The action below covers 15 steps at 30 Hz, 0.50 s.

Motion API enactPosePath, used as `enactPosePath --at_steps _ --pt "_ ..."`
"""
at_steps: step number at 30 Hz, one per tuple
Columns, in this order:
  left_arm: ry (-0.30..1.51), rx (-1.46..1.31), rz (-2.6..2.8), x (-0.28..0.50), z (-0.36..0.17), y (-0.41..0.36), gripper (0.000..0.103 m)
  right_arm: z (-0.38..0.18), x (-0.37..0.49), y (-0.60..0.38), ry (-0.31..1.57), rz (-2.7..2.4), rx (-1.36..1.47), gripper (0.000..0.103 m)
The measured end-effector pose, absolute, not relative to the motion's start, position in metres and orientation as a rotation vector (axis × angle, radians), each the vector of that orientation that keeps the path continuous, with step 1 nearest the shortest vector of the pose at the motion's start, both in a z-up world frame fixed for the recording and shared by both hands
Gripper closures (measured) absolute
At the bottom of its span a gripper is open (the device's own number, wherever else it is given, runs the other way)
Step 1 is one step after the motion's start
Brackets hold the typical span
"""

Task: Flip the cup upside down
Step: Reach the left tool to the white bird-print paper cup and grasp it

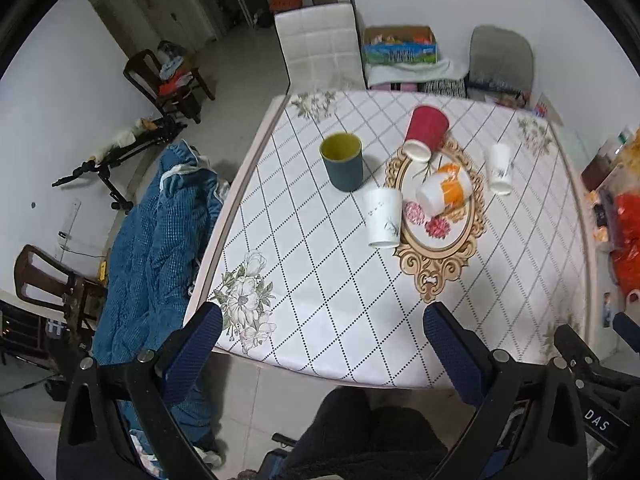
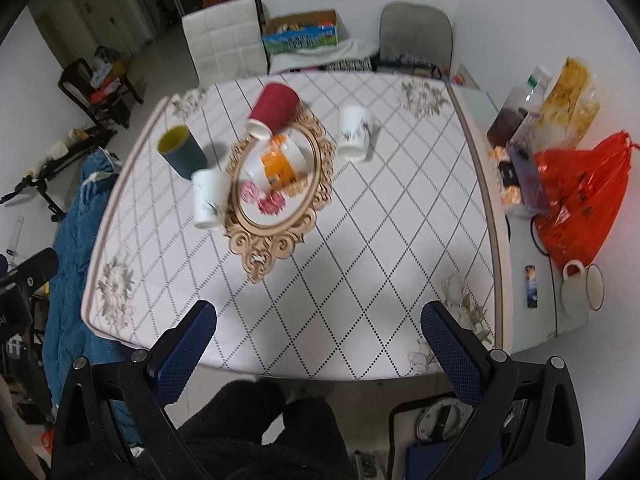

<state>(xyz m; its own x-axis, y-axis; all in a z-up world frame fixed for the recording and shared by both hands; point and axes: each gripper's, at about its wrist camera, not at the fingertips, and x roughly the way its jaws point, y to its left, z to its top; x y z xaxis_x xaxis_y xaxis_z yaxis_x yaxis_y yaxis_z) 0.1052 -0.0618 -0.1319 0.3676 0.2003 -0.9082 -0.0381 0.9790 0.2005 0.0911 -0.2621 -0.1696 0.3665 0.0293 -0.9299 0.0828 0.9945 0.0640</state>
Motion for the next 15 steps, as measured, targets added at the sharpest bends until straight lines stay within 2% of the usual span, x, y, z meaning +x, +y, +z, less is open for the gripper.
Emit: enactPosePath --at_steps 15 --pt "1.352 0.255 0.051 0.22 -0.221 -0.077 0.0 -0.283 0.152 -0.27 1.426 -0.163 0.17 0.0"
